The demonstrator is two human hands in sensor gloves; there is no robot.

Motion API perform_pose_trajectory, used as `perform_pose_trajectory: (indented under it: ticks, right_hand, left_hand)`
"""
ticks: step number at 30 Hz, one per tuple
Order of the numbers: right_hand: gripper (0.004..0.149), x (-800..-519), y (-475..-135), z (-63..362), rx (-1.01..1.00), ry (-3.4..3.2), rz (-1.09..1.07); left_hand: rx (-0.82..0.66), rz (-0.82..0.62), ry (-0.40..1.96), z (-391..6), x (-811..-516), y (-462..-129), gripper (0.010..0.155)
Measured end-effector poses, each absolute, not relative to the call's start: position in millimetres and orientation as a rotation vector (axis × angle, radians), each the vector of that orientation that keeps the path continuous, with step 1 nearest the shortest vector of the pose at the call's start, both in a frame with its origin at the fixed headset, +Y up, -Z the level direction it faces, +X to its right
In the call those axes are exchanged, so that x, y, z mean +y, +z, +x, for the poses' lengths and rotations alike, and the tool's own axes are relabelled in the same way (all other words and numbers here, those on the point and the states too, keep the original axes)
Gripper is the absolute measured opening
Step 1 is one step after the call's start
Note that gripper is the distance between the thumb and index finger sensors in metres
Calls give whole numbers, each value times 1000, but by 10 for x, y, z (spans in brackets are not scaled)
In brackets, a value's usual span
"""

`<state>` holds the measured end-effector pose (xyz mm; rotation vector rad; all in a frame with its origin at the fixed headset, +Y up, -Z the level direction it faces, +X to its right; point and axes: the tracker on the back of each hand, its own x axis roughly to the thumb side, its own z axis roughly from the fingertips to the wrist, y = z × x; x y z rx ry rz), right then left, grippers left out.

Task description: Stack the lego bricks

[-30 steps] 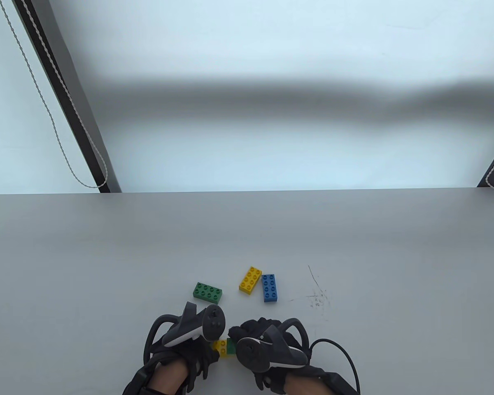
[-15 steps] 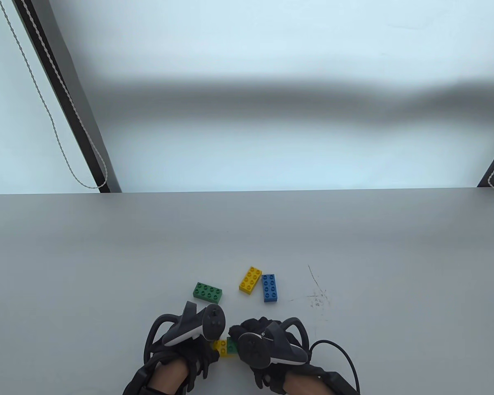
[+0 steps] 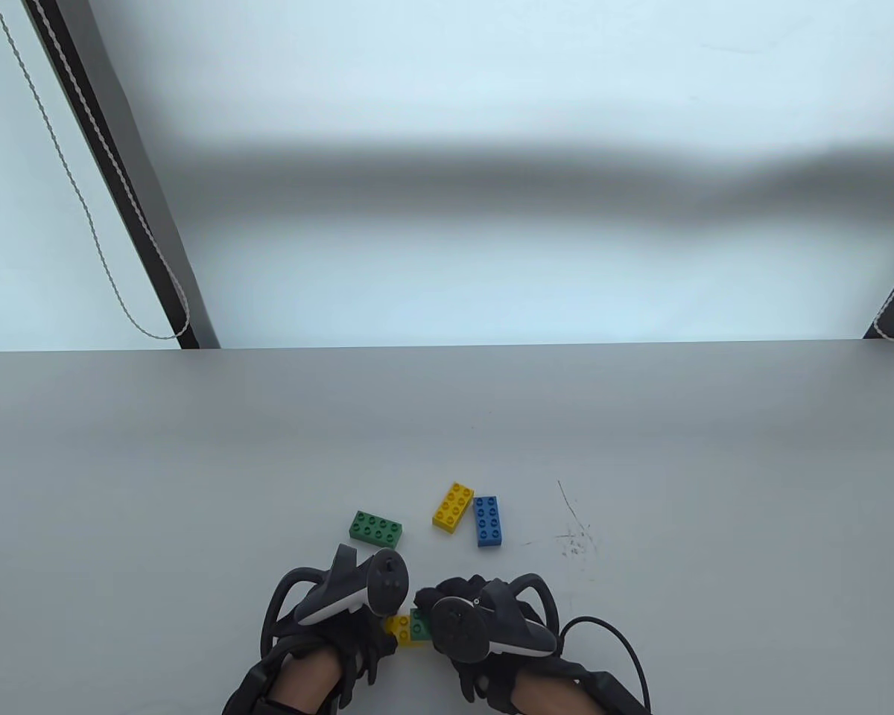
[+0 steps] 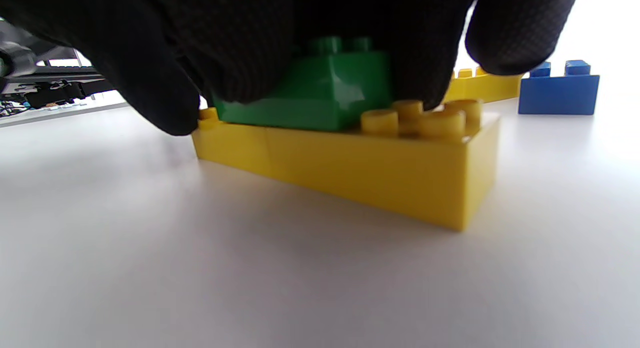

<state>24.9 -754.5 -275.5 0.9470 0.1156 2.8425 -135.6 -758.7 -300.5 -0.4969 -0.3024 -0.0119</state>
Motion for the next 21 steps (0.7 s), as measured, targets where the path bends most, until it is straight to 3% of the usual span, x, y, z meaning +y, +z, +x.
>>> perform_pose_trajectory:
  ticks: [10,21]
  right_hand:
    - [63,-7532,-2796,268,171,2821,950]
    - [65,-7331,-3156,403,214,2775,865]
  left_hand:
    - [-304,-511,-8,-1356,-7589,-3021,63]
    - [-299,-554,-1,-1360,-7588,-3054,63]
